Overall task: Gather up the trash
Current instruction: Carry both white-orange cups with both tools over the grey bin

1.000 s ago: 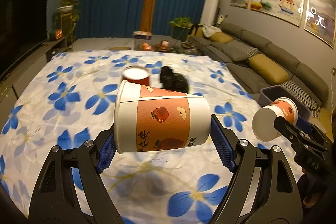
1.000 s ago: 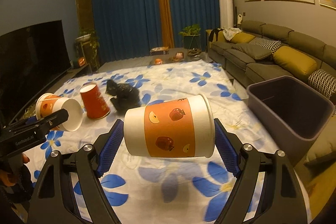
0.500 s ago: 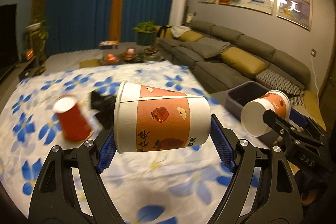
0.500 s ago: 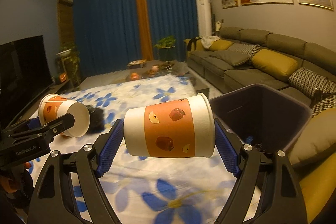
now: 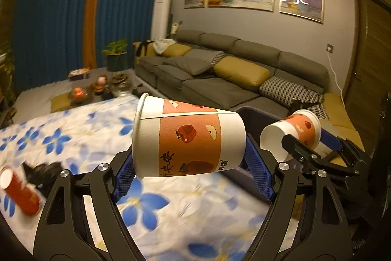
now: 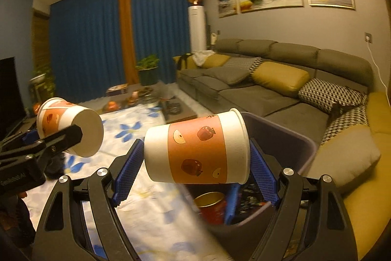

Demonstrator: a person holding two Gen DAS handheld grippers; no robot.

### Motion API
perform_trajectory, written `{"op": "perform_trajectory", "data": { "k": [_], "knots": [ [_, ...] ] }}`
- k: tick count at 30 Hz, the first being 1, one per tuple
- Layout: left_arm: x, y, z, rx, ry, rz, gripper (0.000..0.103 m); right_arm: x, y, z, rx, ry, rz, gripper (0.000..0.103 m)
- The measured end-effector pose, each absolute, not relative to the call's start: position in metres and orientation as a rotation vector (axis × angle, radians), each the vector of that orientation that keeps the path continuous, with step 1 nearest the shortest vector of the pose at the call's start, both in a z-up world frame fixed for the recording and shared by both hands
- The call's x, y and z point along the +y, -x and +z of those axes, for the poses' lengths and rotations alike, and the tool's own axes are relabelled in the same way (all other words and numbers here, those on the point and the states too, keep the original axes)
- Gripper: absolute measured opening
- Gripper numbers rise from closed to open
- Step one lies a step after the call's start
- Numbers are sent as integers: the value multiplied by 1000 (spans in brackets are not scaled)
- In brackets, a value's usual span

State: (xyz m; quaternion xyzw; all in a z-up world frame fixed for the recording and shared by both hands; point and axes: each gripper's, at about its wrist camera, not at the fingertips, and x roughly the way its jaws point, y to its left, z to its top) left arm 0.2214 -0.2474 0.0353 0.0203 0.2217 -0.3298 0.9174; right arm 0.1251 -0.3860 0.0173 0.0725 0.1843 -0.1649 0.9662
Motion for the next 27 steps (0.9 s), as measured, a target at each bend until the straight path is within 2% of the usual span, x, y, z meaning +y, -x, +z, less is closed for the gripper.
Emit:
{"op": "perform_trajectory", "data": {
  "k": [13, 27],
  "knots": [
    [-321, -249, 17, 511, -40, -802, 79, -437, -135, 6, 372, -191, -429, 81],
    [-344, -265, 0, 553, -35, -835, 79, -456, -147, -2, 391, -210, -467, 81]
  ]
}}
